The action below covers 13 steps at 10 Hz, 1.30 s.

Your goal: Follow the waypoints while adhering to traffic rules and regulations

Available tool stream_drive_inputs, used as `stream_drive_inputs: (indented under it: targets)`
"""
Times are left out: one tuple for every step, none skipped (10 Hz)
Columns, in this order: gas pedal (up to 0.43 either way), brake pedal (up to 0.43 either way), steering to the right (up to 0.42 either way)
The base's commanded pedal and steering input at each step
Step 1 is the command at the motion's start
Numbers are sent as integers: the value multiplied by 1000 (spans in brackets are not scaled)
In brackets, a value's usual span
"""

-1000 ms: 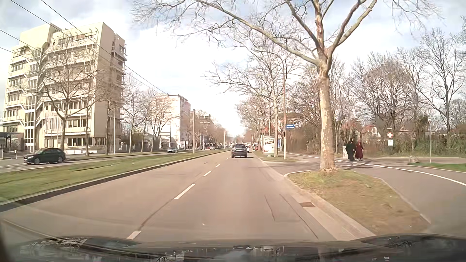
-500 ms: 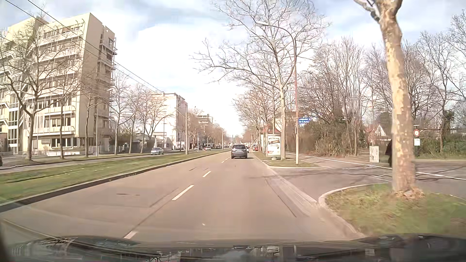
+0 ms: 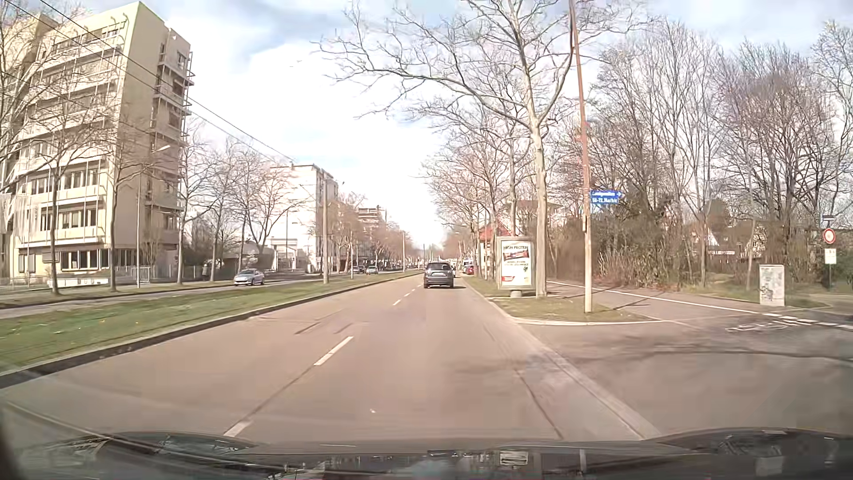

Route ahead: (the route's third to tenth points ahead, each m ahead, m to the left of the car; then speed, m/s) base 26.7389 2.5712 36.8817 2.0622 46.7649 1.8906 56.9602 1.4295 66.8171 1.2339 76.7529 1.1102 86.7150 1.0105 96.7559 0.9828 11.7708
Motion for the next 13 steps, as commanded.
stream_drive_inputs:
  targets:
    - [59, 0, 4]
    - [59, 0, 4]
    - [59, 0, 4]
    - [59, 0, 4]
    - [59, 0, 4]
    - [59, 0, 4]
    - [59, 0, 4]
    - [59, 0, 4]
    - [59, 0, 4]
    - [59, 0, 4]
    - [59, 0, 4]
    - [47, 0, 5]
    - [47, 0, 5]
